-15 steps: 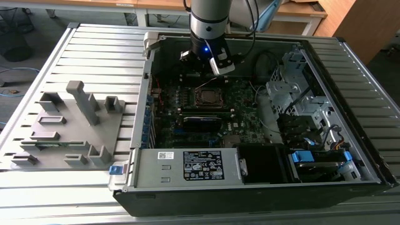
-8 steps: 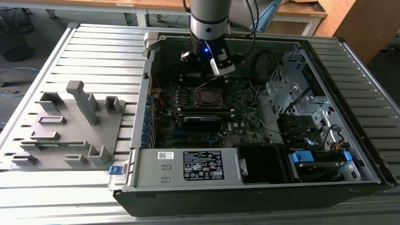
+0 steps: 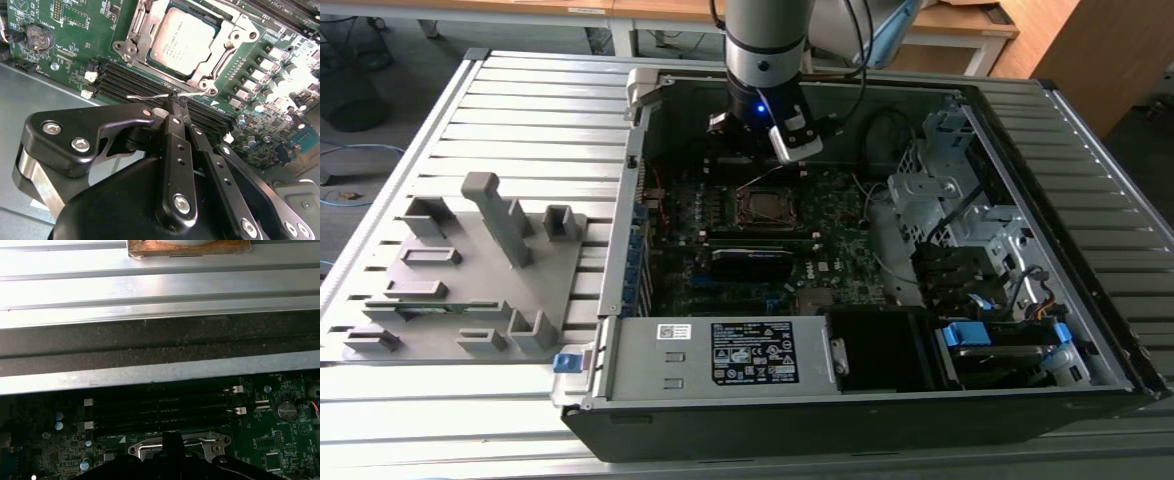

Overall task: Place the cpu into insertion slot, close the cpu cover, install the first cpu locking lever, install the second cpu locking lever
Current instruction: 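Install the first cpu locking lever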

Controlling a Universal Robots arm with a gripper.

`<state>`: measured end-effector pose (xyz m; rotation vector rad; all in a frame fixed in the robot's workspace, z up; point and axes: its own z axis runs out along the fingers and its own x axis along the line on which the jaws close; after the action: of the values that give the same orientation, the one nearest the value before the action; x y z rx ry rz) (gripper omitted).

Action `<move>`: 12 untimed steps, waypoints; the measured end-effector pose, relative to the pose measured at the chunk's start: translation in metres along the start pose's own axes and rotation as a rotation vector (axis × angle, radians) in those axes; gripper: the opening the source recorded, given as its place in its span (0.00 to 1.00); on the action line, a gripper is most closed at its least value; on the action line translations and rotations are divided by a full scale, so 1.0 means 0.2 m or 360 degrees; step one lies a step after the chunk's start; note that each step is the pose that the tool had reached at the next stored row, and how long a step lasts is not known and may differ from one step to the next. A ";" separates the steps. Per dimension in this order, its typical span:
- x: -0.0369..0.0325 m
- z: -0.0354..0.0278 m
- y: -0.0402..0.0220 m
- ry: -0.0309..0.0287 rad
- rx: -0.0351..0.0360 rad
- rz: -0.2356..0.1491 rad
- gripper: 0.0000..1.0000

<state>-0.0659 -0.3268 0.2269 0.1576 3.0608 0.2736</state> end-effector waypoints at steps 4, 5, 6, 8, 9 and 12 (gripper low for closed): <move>0.000 0.006 0.003 -0.00021 -0.0001 0.0011 0.11; 0.000 0.007 0.004 -0.00024 -0.0001 0.0014 0.11; 0.000 0.009 0.005 -0.00028 -0.0002 0.0016 0.11; -0.002 0.012 0.007 -0.00032 -0.0003 0.0021 0.11; -0.004 0.014 0.007 -0.00034 -0.0004 0.0024 0.11; -0.012 0.020 0.007 -0.00053 -0.0005 0.0034 0.11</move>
<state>-0.0631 -0.3250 0.2233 0.1902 3.0568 0.2793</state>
